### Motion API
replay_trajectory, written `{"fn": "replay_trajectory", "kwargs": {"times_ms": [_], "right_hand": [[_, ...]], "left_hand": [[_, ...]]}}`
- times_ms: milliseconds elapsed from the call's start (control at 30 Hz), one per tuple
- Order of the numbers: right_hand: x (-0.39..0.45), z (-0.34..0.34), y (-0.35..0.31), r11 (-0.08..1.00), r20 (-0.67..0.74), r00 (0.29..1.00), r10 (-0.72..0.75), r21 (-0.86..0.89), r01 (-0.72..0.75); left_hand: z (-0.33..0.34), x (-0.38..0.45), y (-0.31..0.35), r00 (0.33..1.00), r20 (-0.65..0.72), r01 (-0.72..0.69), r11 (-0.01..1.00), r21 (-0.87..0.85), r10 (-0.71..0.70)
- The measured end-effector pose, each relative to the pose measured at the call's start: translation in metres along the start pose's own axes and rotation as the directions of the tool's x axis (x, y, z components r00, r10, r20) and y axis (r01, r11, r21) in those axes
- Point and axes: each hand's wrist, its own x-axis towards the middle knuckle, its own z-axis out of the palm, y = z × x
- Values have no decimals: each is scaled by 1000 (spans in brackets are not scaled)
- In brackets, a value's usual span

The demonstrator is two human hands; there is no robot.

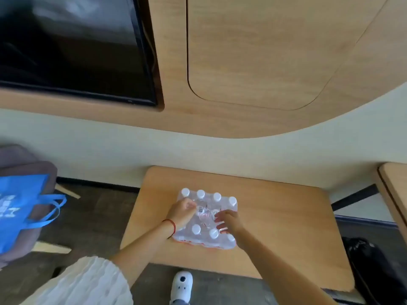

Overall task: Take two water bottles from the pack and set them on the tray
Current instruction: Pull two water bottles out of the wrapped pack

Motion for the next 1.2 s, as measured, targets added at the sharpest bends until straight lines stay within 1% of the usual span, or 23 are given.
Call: {"fn": "replay_trajectory", "kwargs": {"times_ms": [67,133,200,233,267,367,400,467,567,633,700,767,833,867,900,933,967,1000,1033,1067,1100,1133,1200], "right_hand": [[17,11,4,995,-99,992,-72,-74,65],[25,24,7,980,-136,980,-143,-158,121],[34,36,9,960,-147,969,-197,-228,161],[40,40,9,947,-138,964,-228,-262,186],[44,44,9,931,-116,962,-248,-305,203],[60,53,16,887,-67,966,-251,-415,202],[63,55,19,868,-68,963,-259,-454,202],[71,55,26,846,-97,951,-293,-491,210],[72,43,32,868,-162,929,-332,-439,233],[66,23,38,874,-226,898,-379,-405,267],[57,-3,46,865,-296,866,-403,-434,254],[47,-26,57,853,-276,899,-341,-493,173],[38,-38,65,818,-212,942,-260,-566,98],[35,-39,65,795,-198,950,-243,-602,77],[33,-37,61,753,-212,939,-269,-655,67],[32,-33,55,665,-222,903,-367,-742,88],[34,-28,48,552,-193,856,-479,-824,123],[39,-20,41,447,-132,807,-576,-877,175],[45,-11,34,359,-50,775,-630,-903,234],[52,0,28,323,28,786,-617,-902,286],[60,9,26,314,78,818,-571,-899,305],[68,16,25,321,100,854,-510,-899,297],[84,23,29,326,94,916,-391,-916,233]], "left_hand": [[2,15,-12,997,22,-83,982,171,80],[5,26,-24,983,60,-184,947,262,175],[10,42,-36,964,93,-267,886,380,250],[13,50,-44,960,120,-280,836,472,254],[17,57,-51,963,146,-268,784,560,226],[27,75,-68,977,166,-214,672,709,136],[30,80,-72,978,151,-209,661,721,145],[39,89,-80,973,112,-223,696,683,201],[52,95,-92,970,68,-224,752,620,232],[58,95,-99,972,56,-212,758,617,226],[59,96,-101,973,49,-205,747,632,226],[58,96,-100,973,48,-206,752,626,226],[57,96,-98,970,46,-219,770,600,240],[57,95,-98,967,39,-226,779,585,252],[57,94,-98,965,31,-231,784,576,261],[57,93,-99,963,23,-232,786,573,267],[57,93,-99,962,17,-234,786,572,273],[57,93,-100,960,14,-237,786,571,280],[57,93,-101,958,16,-243,785,570,285],[56,92,-102,957,21,-250,784,568,290],[55,92,-103,955,29,-260,783,565,295],[55,92,-103,952,36,-271,780,564,304],[55,89,-103,943,28,-285,760,584,332]]}}
